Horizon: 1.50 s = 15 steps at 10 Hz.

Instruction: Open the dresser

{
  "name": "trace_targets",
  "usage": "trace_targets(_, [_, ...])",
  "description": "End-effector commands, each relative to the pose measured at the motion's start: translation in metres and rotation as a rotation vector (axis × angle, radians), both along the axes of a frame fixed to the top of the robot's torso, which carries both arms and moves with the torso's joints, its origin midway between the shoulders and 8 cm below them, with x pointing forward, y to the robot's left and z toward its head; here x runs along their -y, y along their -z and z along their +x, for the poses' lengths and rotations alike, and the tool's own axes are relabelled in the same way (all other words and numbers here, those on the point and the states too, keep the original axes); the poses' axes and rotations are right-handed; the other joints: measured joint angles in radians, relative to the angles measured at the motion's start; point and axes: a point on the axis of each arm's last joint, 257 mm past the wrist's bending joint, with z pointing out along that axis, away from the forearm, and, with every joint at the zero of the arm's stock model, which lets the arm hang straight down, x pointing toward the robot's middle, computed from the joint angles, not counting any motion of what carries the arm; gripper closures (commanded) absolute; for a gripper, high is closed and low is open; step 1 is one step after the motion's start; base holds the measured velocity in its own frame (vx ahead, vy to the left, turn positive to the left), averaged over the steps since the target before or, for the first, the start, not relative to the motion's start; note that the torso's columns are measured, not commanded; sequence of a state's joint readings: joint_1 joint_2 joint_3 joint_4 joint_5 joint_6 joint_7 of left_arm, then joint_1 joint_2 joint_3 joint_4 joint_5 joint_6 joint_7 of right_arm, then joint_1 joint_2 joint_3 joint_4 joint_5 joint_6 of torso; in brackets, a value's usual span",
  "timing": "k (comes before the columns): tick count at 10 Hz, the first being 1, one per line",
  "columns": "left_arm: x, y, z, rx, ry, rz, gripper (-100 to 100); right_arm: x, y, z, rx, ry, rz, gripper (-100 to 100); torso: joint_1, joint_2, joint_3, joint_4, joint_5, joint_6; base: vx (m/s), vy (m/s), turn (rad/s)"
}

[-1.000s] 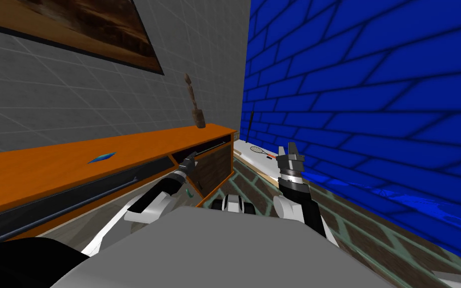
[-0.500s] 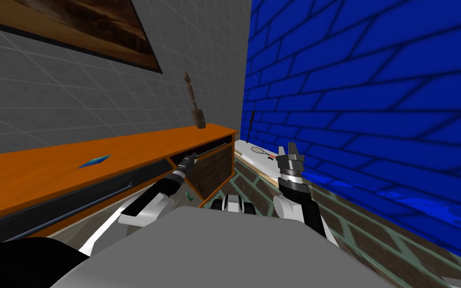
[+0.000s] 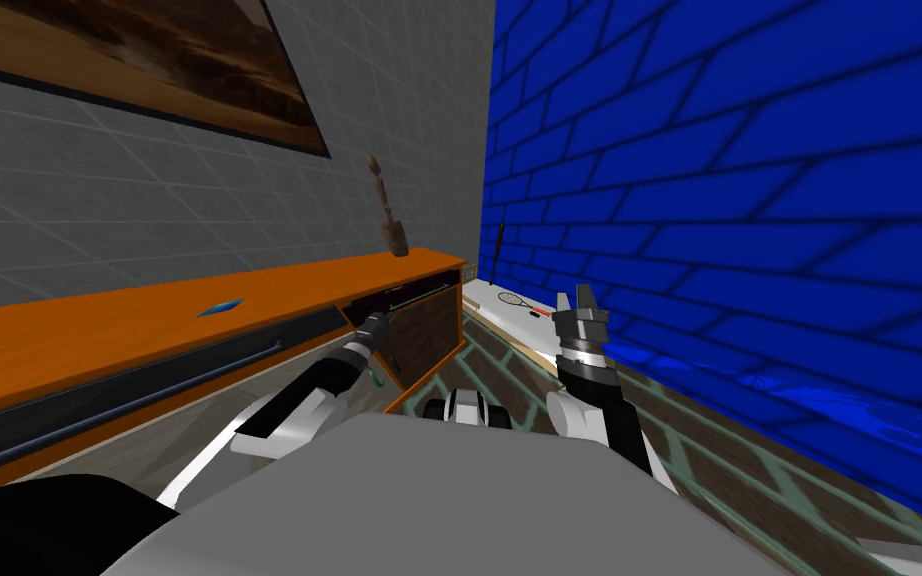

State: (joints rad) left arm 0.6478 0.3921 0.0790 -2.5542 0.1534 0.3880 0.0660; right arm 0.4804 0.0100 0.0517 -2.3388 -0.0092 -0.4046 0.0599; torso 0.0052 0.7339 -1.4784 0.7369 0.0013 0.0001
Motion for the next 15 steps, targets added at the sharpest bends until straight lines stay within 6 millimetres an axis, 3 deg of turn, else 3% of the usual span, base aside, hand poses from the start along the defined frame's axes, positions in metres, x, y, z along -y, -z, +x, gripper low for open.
trace_targets(1, [-0.009, 0.018, 0.003, -0.032, -0.018, -0.003, -100, 0.0, 0.0, 0.0, 0.0, 0.0, 0.0, 0, 0.002, -0.001, -0.001, 0.0, 0.001, 0.0, 0.0, 0.0, 0.0])
trace_targets(2, [-0.014, 0.027, 0.005, -0.046, -0.027, -0.005, -100, 0.0, 0.0, 0.0, 0.0, 0.0, 0.0, 0, 0.0, 0.001, 0.0, 0.0, 0.0, 0.0, 0.015, 0.021, -0.002])
trace_targets(3, [-0.014, 0.024, 0.006, -0.038, -0.026, -0.003, -100, 0.0, 0.0, 0.0, 0.0, 0.0, 0.0, 0, -0.003, 0.002, 0.001, 0.001, -0.001, 0.0, 0.063, 0.099, -0.024])
trace_targets(6, [-0.001, -0.002, 0.002, 0.006, 0.0, 0.003, -100, 0.0, 0.0, 0.0, 0.0, 0.0, 0.0, 0, -0.007, 0.004, 0.002, 0.001, -0.002, 0.0, 0.055, 0.066, -0.009])
trace_targets(9, [-0.021, 0.002, 0.006, -0.001, -0.06, -0.001, -100, 0.0, 0.0, 0.0, 0.0, 0.0, 0.0, 0, -0.007, 0.006, 0.004, 0.002, -0.002, 0.001, 0.003, 0.01, -0.174])
trace_targets(10, [-0.016, 0.001, 0.005, 0.0, -0.044, 0.001, -100, 0.0, 0.0, 0.0, 0.0, 0.0, 0.0, 0, -0.004, 0.005, 0.003, 0.001, -0.001, 0.0, -0.003, 0.011, -0.047])
trace_targets(11, [-0.01, 0.002, 0.004, -0.001, -0.028, 0.002, 100, 0.0, 0.0, 0.0, 0.0, 0.0, 0.0, 0, -0.004, 0.004, 0.002, 0.001, -0.001, -0.001, -0.002, -0.002, 0.247])
trace_targets(15, [-0.001, -0.002, 0.0, 0.001, -0.003, 0.002, 100, 0.0, 0.0, 0.0, 0.0, 0.0, 0.0, 0, -0.01, 0.007, 0.004, 0.001, -0.002, 0.001, -0.042, -0.066, 0.073])
